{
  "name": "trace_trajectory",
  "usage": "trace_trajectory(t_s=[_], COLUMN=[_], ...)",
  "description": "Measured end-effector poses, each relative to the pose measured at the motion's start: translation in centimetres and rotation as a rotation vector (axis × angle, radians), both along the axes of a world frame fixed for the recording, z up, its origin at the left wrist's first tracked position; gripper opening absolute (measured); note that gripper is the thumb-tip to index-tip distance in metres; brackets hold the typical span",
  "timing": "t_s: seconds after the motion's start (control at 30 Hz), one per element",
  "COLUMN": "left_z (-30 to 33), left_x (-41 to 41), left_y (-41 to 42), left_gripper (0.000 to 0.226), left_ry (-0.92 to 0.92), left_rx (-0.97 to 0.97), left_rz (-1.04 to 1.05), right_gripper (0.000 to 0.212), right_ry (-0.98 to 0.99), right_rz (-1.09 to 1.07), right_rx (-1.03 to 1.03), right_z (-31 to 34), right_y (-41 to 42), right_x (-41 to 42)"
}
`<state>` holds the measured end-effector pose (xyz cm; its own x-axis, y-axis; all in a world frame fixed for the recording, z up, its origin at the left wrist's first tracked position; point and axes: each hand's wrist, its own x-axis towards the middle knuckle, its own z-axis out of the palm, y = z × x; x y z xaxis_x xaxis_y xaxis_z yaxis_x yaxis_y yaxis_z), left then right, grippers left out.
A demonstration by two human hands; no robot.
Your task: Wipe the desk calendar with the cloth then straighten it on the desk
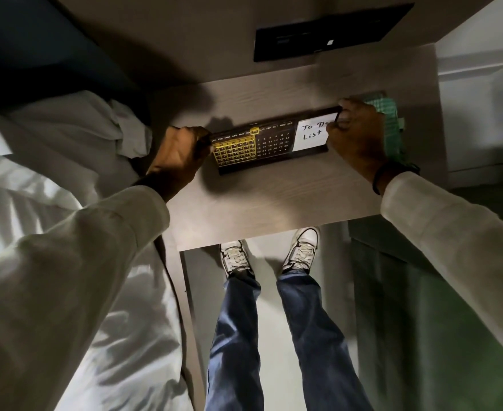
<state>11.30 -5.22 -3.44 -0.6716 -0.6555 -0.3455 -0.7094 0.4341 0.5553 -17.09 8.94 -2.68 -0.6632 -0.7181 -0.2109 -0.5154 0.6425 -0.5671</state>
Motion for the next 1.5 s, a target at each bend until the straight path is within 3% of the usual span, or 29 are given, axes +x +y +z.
trace_trajectory(t_s=[1.5], left_z=[-0.37], left_x=[0.15], left_y=[0.62], left_gripper=[0.027], left_ry=[-0.044], left_rx=[-0.089], left_rz=[0.010], right_gripper=[0.043], right_ry=[-0.041], right_rz=[0.018], right_rx=[-0.037], right_z=[-0.81], right_y=[-0.03], right_x=[-0.53])
